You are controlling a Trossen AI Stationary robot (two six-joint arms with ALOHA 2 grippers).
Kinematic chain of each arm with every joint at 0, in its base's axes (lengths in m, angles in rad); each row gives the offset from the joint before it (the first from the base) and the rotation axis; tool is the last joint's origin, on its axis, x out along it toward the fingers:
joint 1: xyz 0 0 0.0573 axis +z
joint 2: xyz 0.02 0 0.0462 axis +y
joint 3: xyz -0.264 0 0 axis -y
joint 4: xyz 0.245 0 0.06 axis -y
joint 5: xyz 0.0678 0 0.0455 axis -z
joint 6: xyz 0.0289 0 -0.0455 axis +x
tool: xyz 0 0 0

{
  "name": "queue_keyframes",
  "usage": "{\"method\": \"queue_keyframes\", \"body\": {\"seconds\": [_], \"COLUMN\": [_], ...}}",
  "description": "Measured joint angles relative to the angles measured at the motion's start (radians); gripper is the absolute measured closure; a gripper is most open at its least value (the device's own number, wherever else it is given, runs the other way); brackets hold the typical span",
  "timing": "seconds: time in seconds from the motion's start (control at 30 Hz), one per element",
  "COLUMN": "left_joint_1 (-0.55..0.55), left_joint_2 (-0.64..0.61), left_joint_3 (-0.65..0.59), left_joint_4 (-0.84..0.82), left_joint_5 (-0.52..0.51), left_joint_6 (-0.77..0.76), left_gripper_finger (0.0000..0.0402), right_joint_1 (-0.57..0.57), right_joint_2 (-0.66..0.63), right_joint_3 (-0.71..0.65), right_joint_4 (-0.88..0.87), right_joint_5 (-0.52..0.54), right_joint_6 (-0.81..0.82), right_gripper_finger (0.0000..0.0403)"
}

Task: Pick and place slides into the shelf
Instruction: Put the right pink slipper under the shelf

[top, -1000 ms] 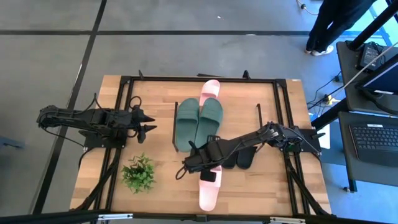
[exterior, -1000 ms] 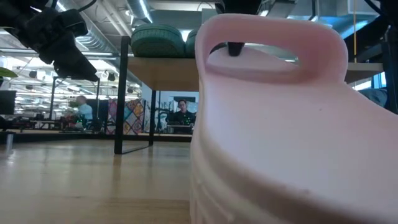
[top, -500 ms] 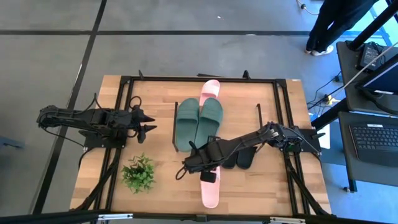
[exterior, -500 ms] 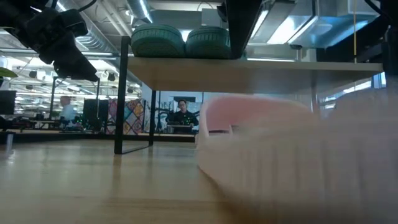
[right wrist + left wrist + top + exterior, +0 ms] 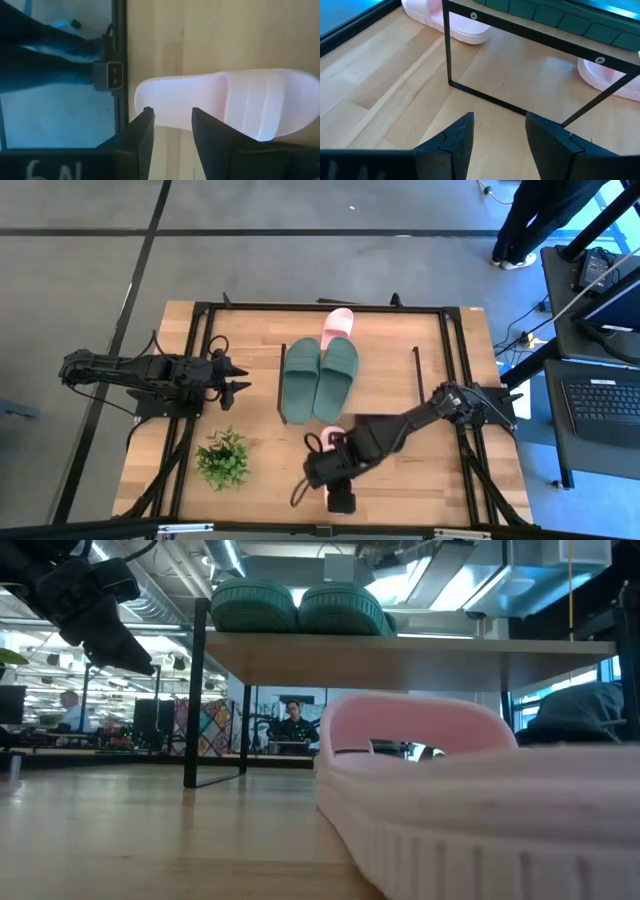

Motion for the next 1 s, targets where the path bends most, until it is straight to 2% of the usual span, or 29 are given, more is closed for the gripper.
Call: {"method": "queue_keyframes", "body": {"seconds": [0.17, 0.33, 0.4, 0.5, 0.67, 0.77, 0.9, 1.0], "left_joint_1": [0.000, 0.000, 0.000, 0.000, 0.000, 0.000, 0.000, 0.000], "left_joint_2": [0.000, 0.000, 0.000, 0.000, 0.000, 0.000, 0.000, 0.000], "left_joint_3": [0.000, 0.000, 0.000, 0.000, 0.000, 0.000, 0.000, 0.000], "left_joint_4": [-0.002, -0.003, -0.003, -0.003, -0.003, -0.006, -0.007, -0.007], "left_joint_5": [0.000, -0.002, -0.002, -0.002, -0.011, -0.011, -0.011, -0.011], "left_joint_6": [0.000, 0.000, 0.000, -0.001, -0.001, -0.012, -0.034, -0.035], "left_gripper_finger": [0.0231, 0.0231, 0.0231, 0.0231, 0.0231, 0.0231, 0.0231, 0.0231], "right_joint_1": [0.067, 0.161, 0.194, 0.241, 0.298, 0.312, 0.318, 0.318], "right_joint_2": [0.000, 0.000, 0.000, 0.001, 0.002, 0.003, 0.003, 0.003], "right_joint_3": [0.000, -0.019, -0.046, -0.113, -0.266, -0.354, -0.443, -0.491], "right_joint_4": [-0.001, 0.009, 0.022, 0.103, 0.387, 0.528, 0.586, 0.590], "right_joint_5": [0.017, 0.087, 0.147, 0.228, 0.241, 0.304, 0.417, 0.430], "right_joint_6": [-0.026, -0.105, -0.132, -0.164, -0.184, -0.179, -0.145, -0.092], "right_gripper_finger": [0.0270, 0.0270, 0.0270, 0.0270, 0.0270, 0.0270, 0.0270, 0.0270]}}
